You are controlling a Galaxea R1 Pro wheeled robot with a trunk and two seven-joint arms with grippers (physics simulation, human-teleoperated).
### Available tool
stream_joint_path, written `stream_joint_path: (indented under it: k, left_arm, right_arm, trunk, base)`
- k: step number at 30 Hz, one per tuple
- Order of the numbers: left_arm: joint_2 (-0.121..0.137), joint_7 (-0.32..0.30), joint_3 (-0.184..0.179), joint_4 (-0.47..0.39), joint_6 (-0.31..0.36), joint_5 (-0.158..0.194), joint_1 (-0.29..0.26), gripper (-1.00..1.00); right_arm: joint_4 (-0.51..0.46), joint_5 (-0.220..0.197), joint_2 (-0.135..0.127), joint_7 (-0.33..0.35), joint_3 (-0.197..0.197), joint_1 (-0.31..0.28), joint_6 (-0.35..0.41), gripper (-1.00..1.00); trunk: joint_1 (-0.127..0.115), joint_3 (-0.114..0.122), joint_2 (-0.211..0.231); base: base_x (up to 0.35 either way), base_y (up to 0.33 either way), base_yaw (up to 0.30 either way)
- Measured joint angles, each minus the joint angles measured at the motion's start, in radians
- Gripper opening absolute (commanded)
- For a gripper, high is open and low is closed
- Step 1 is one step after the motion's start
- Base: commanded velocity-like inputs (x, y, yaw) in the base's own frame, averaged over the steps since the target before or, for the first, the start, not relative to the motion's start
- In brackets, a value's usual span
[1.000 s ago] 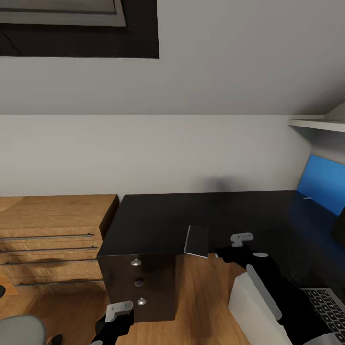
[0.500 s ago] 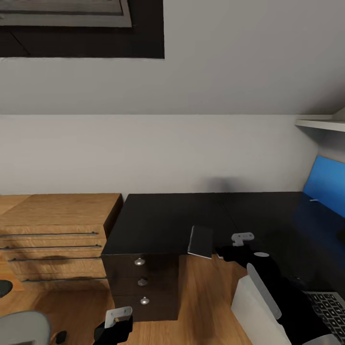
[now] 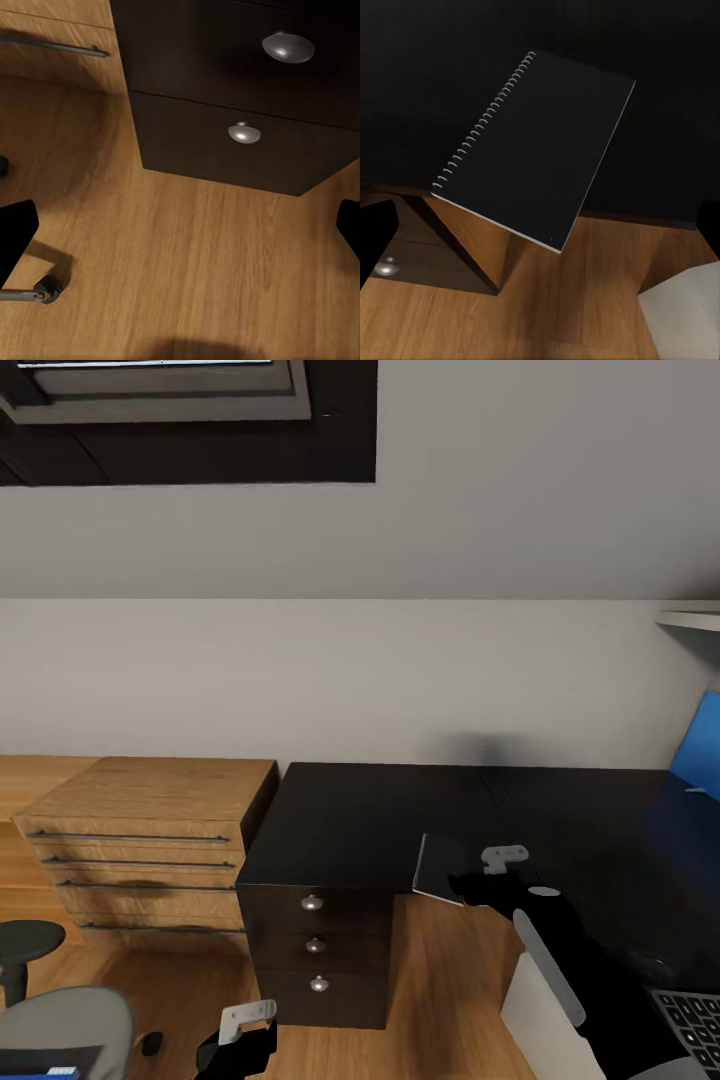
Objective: In the bedroom, organize the workspace by keeping the computer under the desk, ensuring the monitor is on the desk, placing the keyboard on the desk next to the monitor, placing the mouse on the desk next to the keyboard, moving the folder from the swivel chair onto the desk next to the mouse, stacking the notebook on top of the folder with the pen on top of the notebook, and positioning the swivel chair next to the desk.
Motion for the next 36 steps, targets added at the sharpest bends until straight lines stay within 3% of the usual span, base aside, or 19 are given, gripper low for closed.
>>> stream_joint_path:
  k: [14,31,36]
  left_arm:
    - [-0.001,0.0,0.0,0.0,-0.002,0.001,0.0,1.0]
    - [-0.001,0.0,0.0,-0.001,-0.002,0.001,0.0,1.0]
    - [-0.001,0.0,0.0,-0.002,-0.002,0.001,0.0,1.0]
  right_arm:
    - [0.0,0.0,0.004,0.001,0.002,0.0,-0.001,1.0]
    - [0.002,0.0,0.006,0.0,0.004,0.0,-0.002,1.0]
    - [0.004,0.004,0.025,-0.001,0.005,0.0,-0.002,1.0]
  trunk:
    - [0.0,0.0,0.0]
    - [0.0,0.0,0.0]
    - [0.0,0.0,0.0]
  base:
    - [0.0,0.0,0.02]
    - [0.0,0.0,0.252]
    - [0.0,0.0,0.275]
